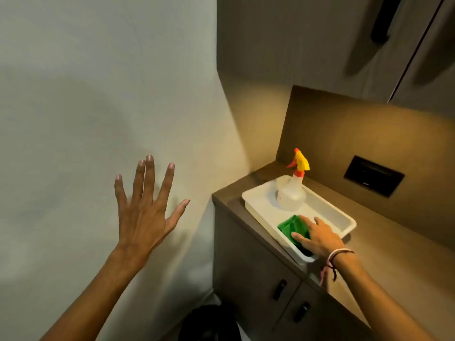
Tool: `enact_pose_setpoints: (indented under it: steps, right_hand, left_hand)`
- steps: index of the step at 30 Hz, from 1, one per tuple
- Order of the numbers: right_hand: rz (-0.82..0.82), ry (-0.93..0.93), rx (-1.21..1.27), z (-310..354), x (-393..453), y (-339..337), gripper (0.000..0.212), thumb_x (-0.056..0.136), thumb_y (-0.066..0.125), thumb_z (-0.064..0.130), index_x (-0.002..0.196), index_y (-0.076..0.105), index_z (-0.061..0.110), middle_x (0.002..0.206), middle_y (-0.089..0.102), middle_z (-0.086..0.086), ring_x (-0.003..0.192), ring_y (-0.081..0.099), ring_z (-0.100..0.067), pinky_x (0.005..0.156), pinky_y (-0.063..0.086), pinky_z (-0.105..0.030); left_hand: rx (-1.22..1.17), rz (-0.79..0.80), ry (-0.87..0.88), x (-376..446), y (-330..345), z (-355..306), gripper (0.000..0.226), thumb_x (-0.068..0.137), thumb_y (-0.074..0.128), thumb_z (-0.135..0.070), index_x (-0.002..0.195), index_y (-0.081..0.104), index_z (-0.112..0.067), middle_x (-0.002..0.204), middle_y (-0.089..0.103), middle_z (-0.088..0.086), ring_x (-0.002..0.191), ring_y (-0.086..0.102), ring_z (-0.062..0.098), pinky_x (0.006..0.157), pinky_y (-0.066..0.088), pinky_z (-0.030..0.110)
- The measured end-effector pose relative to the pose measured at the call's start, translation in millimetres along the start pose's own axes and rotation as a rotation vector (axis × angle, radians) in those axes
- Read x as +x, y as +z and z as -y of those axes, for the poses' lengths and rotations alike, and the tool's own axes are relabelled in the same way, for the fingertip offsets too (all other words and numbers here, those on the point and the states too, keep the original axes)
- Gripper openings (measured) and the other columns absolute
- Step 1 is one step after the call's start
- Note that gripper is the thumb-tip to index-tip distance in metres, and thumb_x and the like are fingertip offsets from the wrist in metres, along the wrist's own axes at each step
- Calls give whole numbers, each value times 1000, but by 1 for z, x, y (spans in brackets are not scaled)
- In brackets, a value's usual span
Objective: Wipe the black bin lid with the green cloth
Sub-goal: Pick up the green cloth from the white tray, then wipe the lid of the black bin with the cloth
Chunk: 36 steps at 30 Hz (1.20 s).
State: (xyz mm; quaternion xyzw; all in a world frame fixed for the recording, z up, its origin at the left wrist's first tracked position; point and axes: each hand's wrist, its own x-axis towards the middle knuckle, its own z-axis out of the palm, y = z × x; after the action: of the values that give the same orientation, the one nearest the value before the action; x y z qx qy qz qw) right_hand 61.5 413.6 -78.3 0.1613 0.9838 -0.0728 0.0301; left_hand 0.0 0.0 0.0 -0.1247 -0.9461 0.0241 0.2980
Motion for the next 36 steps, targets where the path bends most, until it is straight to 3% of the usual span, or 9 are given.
enact_pose_setpoints:
  steps: [3,10,16,20,23,25,30,34,36]
  right_hand:
    - [184,33,-114,-6,8,4,82,95,58,69,162,27,35,139,60,-10,124,60,-30,107,51,-44]
    - [262,124,179,4,36,-4,74,83,86,44,138,44,18,131,65,-14,109,64,-31,104,57,-50]
    - [-267,-49,322,43,-12,-33,75,81,87,15,143,46,9,135,61,-24,121,60,-42,102,52,-54]
    - [-480,-262,602,99,-61,-14,75,80,70,22,146,42,1,135,58,-10,118,54,-13,108,43,-22]
    - [-316,-334,840,144,-85,65,78,73,69,26,144,43,9,124,56,27,104,58,6,97,43,-9]
    - [-184,-244,951,156,-89,162,78,69,75,15,140,44,21,117,60,36,100,62,11,89,46,-5]
    - [32,64,983,144,-77,441,85,76,72,11,152,35,16,134,54,20,119,63,-8,97,61,-31]
    - [44,47,791,121,-46,572,79,85,73,6,155,36,10,142,49,2,119,51,-1,96,52,-8]
    - [79,-6,672,111,-33,614,75,86,72,12,154,39,10,143,52,-6,123,51,-9,103,54,-23]
  left_hand:
    - [-28,58,11,-2,10,-10,92,92,23,-76,165,6,-23,174,4,18,160,10,37,124,15,71]
    - [-31,137,18,-17,27,-17,89,95,9,-77,165,12,-22,173,8,18,160,13,38,121,24,72]
    - [-20,141,-30,-76,67,-6,84,99,28,-73,164,22,-19,170,21,20,158,22,38,123,24,68]
    - [-85,349,-84,-152,130,1,87,99,22,-74,165,17,-18,172,15,20,159,17,35,124,20,68]
    - [-164,580,-136,-217,189,-4,96,92,21,-81,165,11,-20,173,10,16,160,15,33,124,18,67]
    - [-191,707,-147,-269,238,-12,102,89,19,-85,165,11,-16,173,15,17,159,20,35,124,20,66]
    - [-301,947,-135,-398,387,-43,114,85,21,-90,164,15,-8,171,20,17,157,26,33,122,28,65]
    - [-357,959,-81,-448,486,-66,126,78,29,-95,164,8,-5,172,12,18,159,18,33,125,19,68]
    - [-384,952,-69,-458,521,-74,135,71,28,-100,164,-2,-6,174,3,16,161,7,31,127,12,68]
